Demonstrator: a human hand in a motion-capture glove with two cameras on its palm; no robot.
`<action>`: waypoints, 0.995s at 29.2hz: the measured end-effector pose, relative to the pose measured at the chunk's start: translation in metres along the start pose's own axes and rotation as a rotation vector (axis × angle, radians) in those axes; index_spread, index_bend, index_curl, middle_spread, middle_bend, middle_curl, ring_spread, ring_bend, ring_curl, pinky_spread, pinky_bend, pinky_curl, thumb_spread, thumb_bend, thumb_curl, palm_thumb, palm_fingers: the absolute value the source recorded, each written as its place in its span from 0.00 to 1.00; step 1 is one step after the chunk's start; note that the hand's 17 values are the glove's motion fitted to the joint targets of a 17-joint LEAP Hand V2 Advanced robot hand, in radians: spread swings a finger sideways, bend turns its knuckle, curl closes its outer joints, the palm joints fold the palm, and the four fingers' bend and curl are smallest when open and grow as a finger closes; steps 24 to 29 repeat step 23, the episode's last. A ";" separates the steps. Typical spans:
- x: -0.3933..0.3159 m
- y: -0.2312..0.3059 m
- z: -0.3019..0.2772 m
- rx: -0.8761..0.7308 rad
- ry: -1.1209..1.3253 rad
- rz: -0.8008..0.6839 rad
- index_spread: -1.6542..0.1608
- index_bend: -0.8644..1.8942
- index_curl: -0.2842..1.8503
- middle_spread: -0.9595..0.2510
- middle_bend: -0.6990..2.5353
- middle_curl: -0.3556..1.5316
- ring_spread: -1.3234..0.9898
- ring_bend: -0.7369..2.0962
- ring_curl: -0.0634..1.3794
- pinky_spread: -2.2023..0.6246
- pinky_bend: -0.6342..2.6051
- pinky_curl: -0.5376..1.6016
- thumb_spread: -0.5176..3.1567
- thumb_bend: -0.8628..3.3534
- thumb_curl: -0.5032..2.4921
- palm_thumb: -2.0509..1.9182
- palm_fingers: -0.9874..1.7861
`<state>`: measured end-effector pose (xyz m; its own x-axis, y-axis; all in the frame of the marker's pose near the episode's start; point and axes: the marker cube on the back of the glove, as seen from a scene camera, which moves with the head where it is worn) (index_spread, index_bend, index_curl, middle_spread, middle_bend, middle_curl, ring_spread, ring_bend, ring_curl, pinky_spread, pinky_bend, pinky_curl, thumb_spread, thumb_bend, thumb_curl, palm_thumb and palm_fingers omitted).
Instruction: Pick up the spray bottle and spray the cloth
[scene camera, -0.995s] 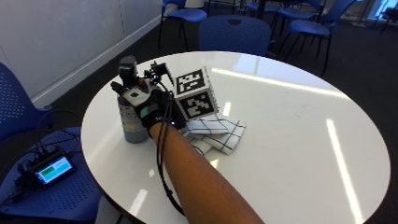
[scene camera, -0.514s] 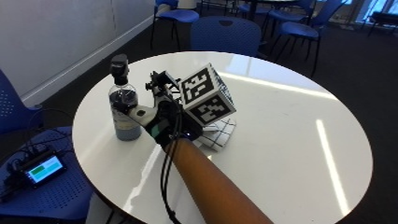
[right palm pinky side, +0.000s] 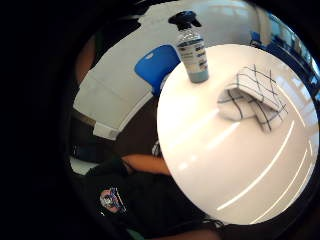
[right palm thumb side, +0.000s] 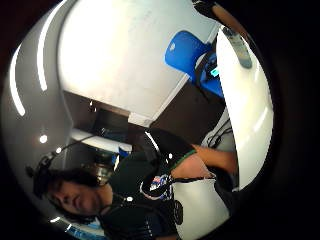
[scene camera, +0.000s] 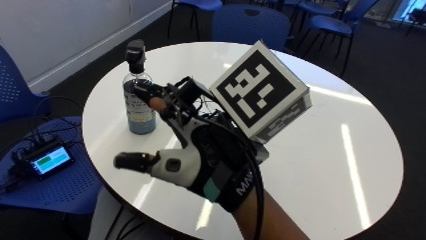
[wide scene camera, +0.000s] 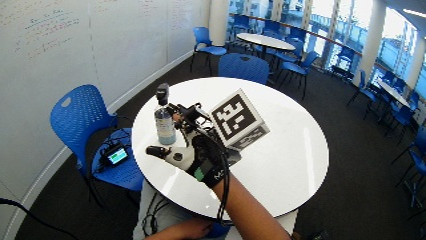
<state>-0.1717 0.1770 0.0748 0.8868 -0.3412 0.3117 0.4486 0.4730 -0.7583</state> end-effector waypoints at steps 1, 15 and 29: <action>-0.006 0.009 0.000 -0.032 0.022 -0.018 0.70 0.38 0.29 0.78 0.28 0.36 0.57 0.35 0.26 0.85 0.26 0.40 0.40 0.20 0.30 0.64 0.47; -0.038 0.052 0.028 -0.185 0.076 -0.120 0.69 0.39 0.30 0.79 0.27 0.36 0.59 0.34 0.25 0.85 0.25 0.40 0.41 0.20 0.29 0.64 0.49; -0.041 0.062 0.030 -0.219 0.099 -0.148 0.68 0.39 0.30 0.80 0.27 0.35 0.59 0.33 0.25 0.85 0.25 0.40 0.42 0.20 0.28 0.64 0.50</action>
